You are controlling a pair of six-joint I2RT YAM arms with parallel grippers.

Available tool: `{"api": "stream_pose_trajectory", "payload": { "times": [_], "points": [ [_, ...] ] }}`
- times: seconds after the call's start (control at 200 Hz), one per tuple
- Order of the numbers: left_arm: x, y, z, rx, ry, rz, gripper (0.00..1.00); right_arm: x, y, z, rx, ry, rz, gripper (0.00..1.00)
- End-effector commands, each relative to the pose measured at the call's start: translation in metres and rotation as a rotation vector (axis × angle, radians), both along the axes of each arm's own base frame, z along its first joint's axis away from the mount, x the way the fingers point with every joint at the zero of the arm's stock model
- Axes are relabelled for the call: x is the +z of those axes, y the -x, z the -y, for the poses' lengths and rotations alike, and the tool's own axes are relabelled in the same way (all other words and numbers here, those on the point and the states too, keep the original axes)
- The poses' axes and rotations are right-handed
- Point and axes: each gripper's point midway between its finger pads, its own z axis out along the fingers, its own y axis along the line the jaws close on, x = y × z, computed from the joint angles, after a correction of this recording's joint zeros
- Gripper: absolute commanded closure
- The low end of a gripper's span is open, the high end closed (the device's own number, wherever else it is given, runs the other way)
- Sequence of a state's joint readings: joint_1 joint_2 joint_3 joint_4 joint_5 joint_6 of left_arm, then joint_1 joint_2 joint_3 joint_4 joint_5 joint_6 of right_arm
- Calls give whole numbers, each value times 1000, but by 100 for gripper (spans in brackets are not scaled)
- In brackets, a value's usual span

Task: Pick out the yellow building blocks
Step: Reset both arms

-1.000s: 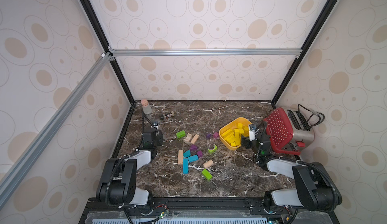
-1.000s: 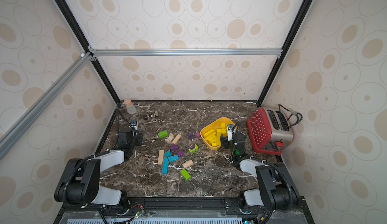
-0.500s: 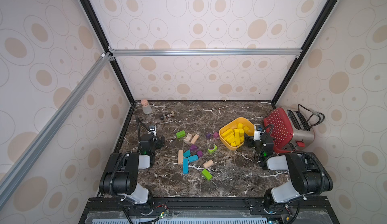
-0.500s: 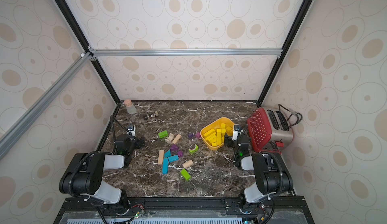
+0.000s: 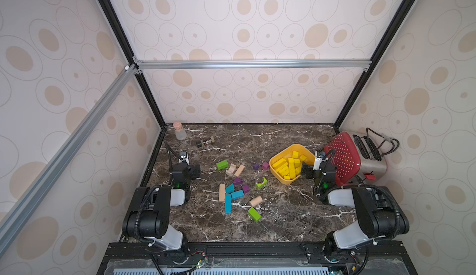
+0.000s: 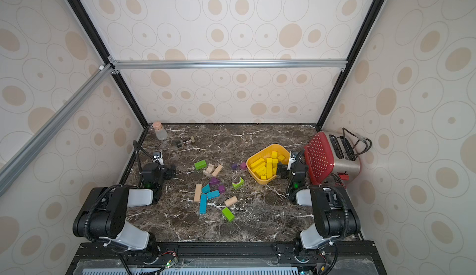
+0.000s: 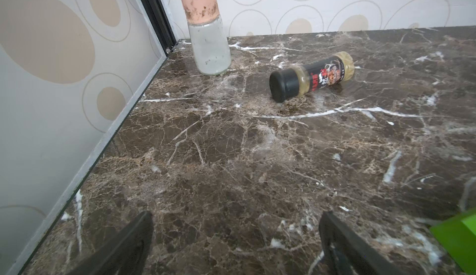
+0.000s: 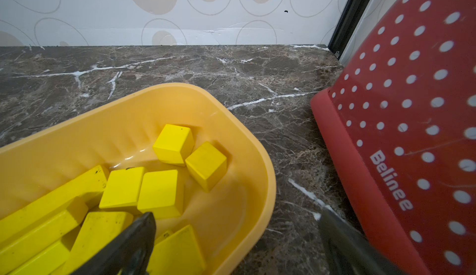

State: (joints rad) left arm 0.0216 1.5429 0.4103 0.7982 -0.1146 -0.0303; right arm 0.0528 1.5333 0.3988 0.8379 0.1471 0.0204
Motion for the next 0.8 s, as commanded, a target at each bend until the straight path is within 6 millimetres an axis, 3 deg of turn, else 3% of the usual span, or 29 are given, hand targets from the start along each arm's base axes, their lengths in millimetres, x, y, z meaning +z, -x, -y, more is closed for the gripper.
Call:
{"api": "stream_pose_trajectory", "payload": {
  "times": [0.0,0.791],
  "points": [
    [16,-8,-4,17,1,53,0,-1,-1,3,-14,12,-14,0],
    [16,-8,-3,15,-1,52,0,-2,-1,3,-15,12,-15,0]
  ]
}}
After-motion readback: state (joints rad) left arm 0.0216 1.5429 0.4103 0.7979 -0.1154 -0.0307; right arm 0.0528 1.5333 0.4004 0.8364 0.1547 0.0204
